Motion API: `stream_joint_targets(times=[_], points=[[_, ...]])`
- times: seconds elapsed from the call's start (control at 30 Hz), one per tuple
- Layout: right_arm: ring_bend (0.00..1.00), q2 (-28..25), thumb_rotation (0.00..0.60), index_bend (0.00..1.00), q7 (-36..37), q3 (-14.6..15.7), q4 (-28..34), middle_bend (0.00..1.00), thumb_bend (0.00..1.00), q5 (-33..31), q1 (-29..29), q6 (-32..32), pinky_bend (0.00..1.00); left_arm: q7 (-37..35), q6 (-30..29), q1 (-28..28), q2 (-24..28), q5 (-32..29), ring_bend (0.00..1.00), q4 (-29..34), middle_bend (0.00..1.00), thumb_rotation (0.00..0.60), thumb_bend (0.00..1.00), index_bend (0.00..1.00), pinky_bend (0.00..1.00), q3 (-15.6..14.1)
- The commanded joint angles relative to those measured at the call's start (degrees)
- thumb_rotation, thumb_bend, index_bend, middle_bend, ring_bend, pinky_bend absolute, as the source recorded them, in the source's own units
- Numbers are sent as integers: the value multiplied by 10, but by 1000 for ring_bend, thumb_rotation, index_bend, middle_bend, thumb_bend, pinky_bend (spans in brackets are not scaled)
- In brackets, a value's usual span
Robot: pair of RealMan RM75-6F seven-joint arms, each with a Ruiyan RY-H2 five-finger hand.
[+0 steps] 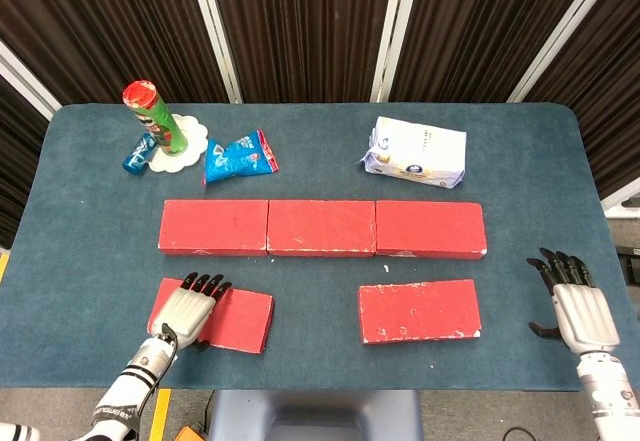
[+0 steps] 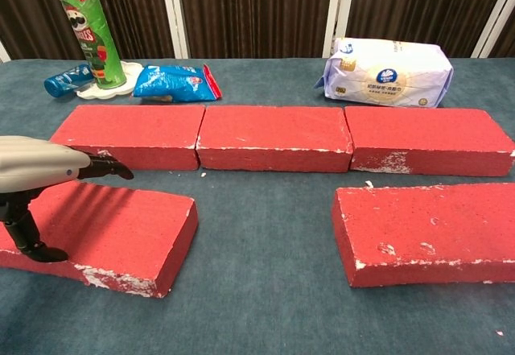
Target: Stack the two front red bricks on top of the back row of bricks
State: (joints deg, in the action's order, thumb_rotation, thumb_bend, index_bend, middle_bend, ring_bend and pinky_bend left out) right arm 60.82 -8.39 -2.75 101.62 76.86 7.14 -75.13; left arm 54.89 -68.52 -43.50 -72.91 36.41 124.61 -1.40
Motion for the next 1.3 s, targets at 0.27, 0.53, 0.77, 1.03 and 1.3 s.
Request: stream_joint_targets(times=[0.27,0.53,0.77,1.03,1.3], points=[[69,2,600,274,-9,0,1,150,0,-7,3,6,0,16,-17,-22,17,-25,0,24,0,600,207,0,0,-9],[69,4,600,276,-15,0,2,150,0,-12,5,8,0,20,-18,-38,15,-62,0,17,0,600,0,0,0,-17],[69,5,600,282,-21,1,3,150,0,-16,7,12,0,11,-17,-44,12,-65,0,7,0,600,0,0,0,-20],[69,4,600,282,-22,2,6,150,0,-18,7,12,0,4,-10,-50,2,-74,0,-9,0,600,0,0,0,-21],[69,4,600,283,-25,3,7,150,0,-20,8,14,0,-6,-8,-55,-10,-77,0,-29,0,600,1,0,2,-22]])
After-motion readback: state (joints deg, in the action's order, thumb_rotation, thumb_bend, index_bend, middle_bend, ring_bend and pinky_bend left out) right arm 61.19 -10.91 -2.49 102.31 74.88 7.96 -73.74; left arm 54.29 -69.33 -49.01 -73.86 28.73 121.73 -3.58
